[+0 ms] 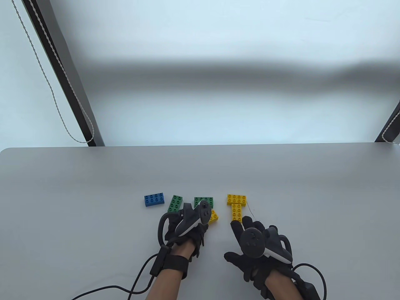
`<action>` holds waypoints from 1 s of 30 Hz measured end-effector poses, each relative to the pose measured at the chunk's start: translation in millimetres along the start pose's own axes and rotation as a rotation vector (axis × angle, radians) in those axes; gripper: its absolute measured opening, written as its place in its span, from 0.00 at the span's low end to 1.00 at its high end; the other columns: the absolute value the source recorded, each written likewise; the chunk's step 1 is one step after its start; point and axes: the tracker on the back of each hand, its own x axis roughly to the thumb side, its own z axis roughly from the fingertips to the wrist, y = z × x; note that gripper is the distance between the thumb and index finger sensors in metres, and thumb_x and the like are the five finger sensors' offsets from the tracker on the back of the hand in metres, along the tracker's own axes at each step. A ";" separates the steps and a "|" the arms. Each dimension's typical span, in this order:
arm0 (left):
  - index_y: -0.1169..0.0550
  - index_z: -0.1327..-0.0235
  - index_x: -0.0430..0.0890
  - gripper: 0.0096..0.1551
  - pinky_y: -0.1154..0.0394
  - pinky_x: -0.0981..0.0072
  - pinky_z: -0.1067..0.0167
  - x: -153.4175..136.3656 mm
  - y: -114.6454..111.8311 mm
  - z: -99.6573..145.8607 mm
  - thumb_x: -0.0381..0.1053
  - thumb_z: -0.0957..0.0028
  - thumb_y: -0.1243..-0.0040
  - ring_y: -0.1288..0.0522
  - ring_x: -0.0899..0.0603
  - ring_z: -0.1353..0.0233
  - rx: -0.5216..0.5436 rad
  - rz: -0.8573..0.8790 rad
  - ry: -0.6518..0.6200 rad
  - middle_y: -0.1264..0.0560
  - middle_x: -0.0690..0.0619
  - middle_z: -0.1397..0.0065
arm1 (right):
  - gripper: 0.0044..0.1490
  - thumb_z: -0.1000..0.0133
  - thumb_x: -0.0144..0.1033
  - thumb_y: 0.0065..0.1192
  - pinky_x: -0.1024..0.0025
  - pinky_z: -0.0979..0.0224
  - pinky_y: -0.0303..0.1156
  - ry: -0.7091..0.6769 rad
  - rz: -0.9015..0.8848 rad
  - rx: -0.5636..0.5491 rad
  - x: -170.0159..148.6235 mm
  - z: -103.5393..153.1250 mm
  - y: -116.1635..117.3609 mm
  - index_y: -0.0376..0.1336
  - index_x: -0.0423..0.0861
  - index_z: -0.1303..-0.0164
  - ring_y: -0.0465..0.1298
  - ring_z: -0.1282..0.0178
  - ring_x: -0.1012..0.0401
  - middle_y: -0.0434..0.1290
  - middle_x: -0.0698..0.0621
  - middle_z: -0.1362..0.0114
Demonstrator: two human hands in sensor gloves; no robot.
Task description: Stack lego bricks
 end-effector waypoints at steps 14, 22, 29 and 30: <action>0.24 0.35 0.49 0.37 0.29 0.36 0.35 -51.8 7.1 67.5 0.60 0.60 0.33 0.22 0.39 0.34 0.013 0.068 -0.066 0.21 0.46 0.32 | 0.61 0.53 0.66 0.55 0.19 0.36 0.32 -0.012 -0.005 0.018 2.6 -1.9 4.7 0.33 0.46 0.24 0.43 0.22 0.29 0.37 0.33 0.18; 0.25 0.35 0.45 0.37 0.27 0.37 0.36 -61.9 0.7 90.9 0.57 0.59 0.33 0.19 0.42 0.39 0.010 0.123 -0.113 0.18 0.48 0.38 | 0.61 0.53 0.65 0.55 0.19 0.35 0.32 -0.009 -0.003 0.039 3.1 -3.8 9.4 0.32 0.46 0.25 0.44 0.22 0.29 0.37 0.33 0.18; 0.25 0.35 0.46 0.37 0.28 0.37 0.36 -56.2 -16.2 93.7 0.58 0.59 0.34 0.20 0.42 0.37 -0.092 0.077 -0.204 0.19 0.48 0.37 | 0.61 0.53 0.65 0.55 0.19 0.35 0.32 -0.007 -0.009 0.056 3.6 -4.4 12.1 0.32 0.46 0.25 0.44 0.22 0.29 0.37 0.33 0.18; 0.25 0.35 0.46 0.37 0.28 0.37 0.36 -55.3 -17.5 93.1 0.58 0.59 0.35 0.20 0.42 0.37 -0.099 0.070 -0.209 0.19 0.48 0.37 | 0.61 0.53 0.65 0.55 0.19 0.35 0.32 -0.008 -0.009 0.059 3.7 -4.6 12.7 0.32 0.46 0.25 0.44 0.23 0.29 0.37 0.33 0.19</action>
